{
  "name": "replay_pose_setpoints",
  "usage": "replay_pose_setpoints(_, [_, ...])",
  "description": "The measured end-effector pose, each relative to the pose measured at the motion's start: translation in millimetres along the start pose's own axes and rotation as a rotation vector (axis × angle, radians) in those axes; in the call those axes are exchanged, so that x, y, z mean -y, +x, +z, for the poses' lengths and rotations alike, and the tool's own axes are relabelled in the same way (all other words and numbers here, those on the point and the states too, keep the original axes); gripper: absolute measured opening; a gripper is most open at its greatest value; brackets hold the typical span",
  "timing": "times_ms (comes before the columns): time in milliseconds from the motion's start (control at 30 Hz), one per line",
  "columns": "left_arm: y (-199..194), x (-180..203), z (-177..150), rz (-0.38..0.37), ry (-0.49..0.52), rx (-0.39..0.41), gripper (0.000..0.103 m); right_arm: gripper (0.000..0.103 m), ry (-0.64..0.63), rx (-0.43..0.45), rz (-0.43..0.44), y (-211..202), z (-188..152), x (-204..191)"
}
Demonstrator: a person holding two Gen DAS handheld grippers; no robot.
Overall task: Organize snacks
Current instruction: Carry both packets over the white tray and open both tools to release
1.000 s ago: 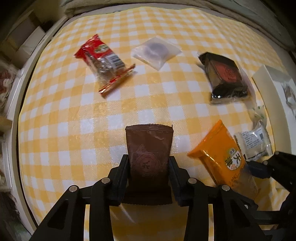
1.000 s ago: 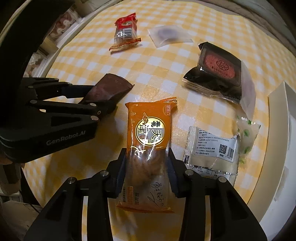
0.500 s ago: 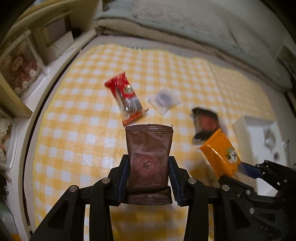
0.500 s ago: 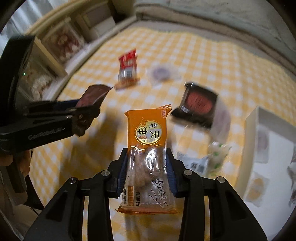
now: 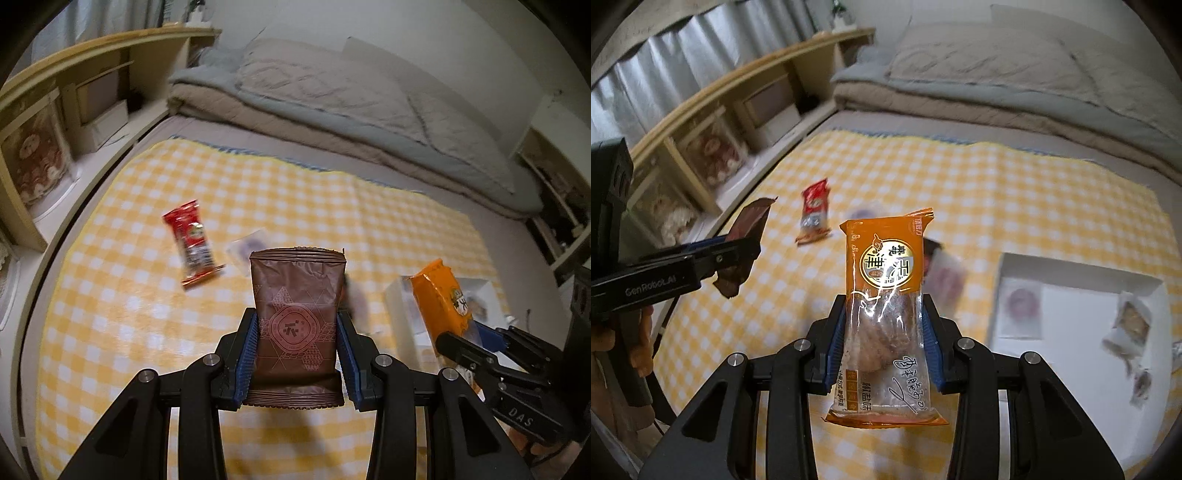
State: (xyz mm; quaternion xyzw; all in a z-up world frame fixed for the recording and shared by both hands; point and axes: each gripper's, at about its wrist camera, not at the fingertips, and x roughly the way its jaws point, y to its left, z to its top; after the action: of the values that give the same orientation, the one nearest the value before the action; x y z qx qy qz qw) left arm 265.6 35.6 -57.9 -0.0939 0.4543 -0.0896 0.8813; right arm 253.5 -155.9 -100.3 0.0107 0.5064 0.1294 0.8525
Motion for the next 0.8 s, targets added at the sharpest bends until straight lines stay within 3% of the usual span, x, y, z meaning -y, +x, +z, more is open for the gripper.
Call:
replay_pose_setpoints(300, [-4.0,34.8,-7.1,-0.082,0.043,-0.005,0.040,0.038,0.038,0.043,-0.058,-38.2,-15.2,42.3])
replay_pose_setpoints(800, [50.7,123.5,-10.7,-0.202,0.136,-0.111,0.040,0.038,0.166,0.062,-0.146,-86.4,-43.6,129.7])
